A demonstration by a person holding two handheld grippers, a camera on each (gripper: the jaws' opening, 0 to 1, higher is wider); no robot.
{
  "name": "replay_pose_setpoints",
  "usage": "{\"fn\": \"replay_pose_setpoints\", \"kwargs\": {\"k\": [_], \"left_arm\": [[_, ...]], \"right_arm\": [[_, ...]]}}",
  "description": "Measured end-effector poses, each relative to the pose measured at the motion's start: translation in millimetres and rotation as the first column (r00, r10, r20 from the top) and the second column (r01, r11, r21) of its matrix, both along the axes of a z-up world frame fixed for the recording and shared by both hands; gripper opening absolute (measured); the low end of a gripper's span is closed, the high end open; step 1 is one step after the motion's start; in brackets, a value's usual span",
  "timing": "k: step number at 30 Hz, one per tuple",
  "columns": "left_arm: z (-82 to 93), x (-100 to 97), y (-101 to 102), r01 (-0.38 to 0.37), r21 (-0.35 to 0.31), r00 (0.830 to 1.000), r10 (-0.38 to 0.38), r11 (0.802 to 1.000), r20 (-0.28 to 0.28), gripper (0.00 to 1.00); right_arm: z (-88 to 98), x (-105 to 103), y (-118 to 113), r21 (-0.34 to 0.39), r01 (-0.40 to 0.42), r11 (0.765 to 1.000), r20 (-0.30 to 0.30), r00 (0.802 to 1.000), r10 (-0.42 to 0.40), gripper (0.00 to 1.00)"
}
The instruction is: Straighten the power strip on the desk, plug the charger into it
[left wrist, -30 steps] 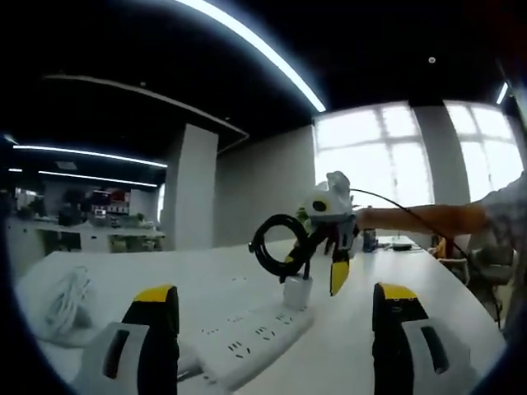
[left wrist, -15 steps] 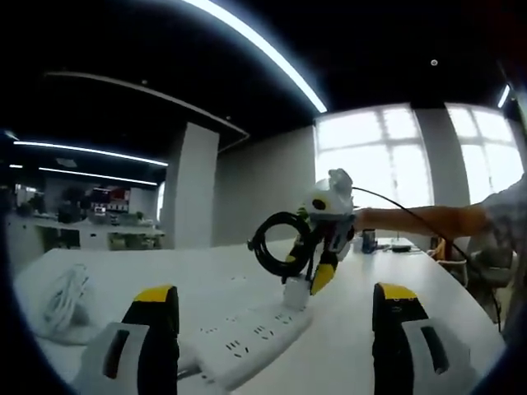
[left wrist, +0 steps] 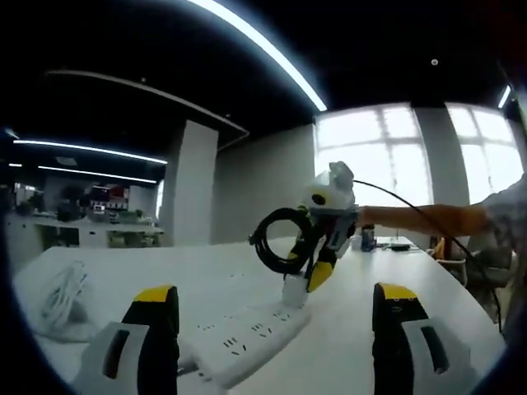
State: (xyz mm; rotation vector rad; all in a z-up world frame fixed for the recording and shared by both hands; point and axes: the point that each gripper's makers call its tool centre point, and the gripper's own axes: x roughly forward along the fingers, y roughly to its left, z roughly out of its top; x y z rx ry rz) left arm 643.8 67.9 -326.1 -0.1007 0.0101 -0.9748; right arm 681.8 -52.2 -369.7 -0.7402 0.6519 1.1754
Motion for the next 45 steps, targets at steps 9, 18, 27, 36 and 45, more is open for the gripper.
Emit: {"fn": "replay_pose_setpoints", "kwargs": {"k": [9,18,27,36,45], "left_arm": [[-4.1,-0.9,0,0.001,0.005,1.000,-0.001,1.000,-0.011,0.99],[-5.8,0.6,1,0.000,-0.013,1.000,-0.001,1.000,-0.029,0.99],[3.0,-5.2,4,-0.005,-0.033,1.000,0.005,0.999,-0.012,0.99],[2.8,-4.1,7,-0.015,-0.037,1.000,0.014,0.999,-0.012,0.99],[-0.2,-1.8,13,-0.035,-0.038,0.999,0.034,0.999,-0.015,0.99]], "right_arm": [[-5.0,-3,-2,-0.216,-0.016,0.976,0.018,1.000,0.020,0.23],[-11.4,0,-6,-0.388,-0.014,0.921,-0.160,0.986,-0.052,0.22],[-17.4,-7,-7,-0.497,-0.044,0.867,-0.219,0.973,-0.077,0.21],[-23.9,-3,-17,-0.633,-0.013,0.774,-0.034,0.999,-0.010,0.22],[-24.2,-6,-18,-0.655,0.026,0.755,0.011,1.000,-0.025,0.22]]}}
